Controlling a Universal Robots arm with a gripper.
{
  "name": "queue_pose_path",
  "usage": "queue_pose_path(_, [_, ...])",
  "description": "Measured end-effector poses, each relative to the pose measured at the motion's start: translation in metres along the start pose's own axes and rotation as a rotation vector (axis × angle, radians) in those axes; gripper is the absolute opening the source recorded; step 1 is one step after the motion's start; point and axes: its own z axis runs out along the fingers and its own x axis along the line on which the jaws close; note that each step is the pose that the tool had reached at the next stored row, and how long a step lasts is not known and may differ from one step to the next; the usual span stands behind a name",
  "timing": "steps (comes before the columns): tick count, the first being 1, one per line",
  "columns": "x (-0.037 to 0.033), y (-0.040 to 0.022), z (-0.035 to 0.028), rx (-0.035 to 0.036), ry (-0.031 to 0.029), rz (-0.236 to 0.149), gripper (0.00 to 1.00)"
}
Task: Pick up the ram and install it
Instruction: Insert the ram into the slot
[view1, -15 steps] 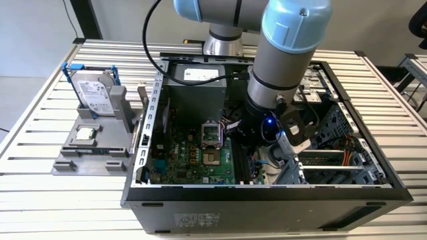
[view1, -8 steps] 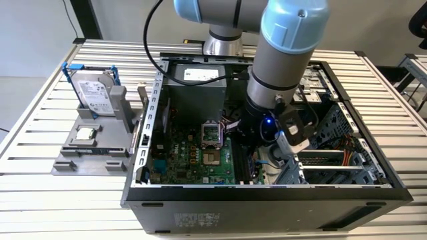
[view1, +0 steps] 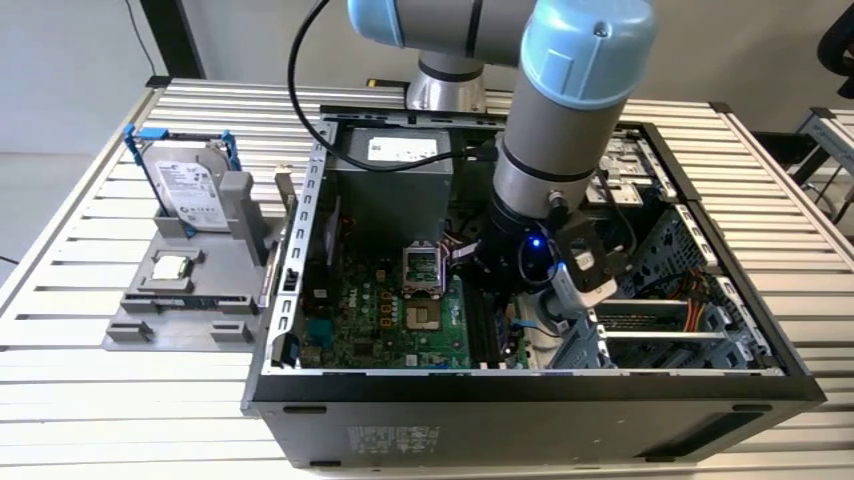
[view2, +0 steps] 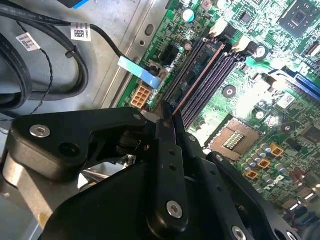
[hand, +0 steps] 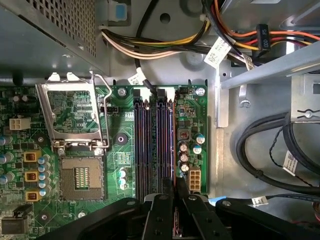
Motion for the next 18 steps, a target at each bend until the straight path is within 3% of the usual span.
queue_pose_path(9, [0.0000,0.0000,0.0000,0.0003,0.0000,0.001,0.00])
queue_pose_path(18, [0.0001,0.0000,0.0059,-0.0002,0.0001,0.002,0.00])
